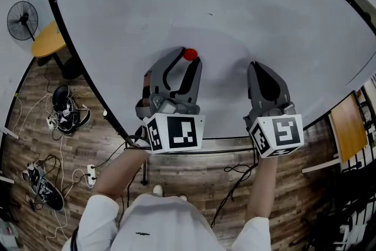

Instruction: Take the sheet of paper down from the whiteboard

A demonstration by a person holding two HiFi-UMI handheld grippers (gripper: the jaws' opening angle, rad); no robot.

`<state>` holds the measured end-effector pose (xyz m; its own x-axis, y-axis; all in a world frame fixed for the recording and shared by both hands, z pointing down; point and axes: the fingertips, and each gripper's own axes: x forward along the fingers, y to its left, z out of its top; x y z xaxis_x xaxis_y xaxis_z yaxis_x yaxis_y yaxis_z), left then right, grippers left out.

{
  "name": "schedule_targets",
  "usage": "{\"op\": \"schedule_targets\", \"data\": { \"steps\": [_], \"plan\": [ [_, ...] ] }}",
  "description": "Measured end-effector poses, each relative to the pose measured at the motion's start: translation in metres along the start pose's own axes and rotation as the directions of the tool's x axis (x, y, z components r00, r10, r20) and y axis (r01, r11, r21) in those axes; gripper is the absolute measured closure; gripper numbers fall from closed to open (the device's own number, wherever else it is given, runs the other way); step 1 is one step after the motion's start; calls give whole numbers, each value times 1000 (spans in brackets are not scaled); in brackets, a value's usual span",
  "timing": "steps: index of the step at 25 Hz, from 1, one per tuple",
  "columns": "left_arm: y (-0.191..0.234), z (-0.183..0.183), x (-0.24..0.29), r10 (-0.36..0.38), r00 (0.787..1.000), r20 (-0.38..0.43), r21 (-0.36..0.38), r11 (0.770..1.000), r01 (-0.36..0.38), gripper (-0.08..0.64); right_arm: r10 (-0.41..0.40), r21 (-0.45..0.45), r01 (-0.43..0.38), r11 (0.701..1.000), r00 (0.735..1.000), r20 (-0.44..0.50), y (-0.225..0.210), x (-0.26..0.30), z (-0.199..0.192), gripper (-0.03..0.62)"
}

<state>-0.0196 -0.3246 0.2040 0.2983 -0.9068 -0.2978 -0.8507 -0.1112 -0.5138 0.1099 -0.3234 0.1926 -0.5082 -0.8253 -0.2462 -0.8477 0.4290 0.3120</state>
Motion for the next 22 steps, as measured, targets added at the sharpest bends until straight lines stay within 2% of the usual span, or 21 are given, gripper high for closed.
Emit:
{"op": "schedule_targets", "data": {
  "steps": [8, 17, 22],
  "plan": [
    [-3, 1, -1, 5, 1000, 1, 46, 999, -5, 436, -6, 1, 6, 1000, 1000, 2, 1, -4, 2, 581],
    [0, 1, 0, -24, 1000, 15, -6, 1000, 24, 437, -15, 1, 15, 1000, 1000, 1, 0, -3, 5, 581],
    [0, 1, -2, -51, 998, 28, -46, 998, 52, 437, -56, 5, 57, 998, 998, -25, -5, -6, -4, 583]
  ]
}}
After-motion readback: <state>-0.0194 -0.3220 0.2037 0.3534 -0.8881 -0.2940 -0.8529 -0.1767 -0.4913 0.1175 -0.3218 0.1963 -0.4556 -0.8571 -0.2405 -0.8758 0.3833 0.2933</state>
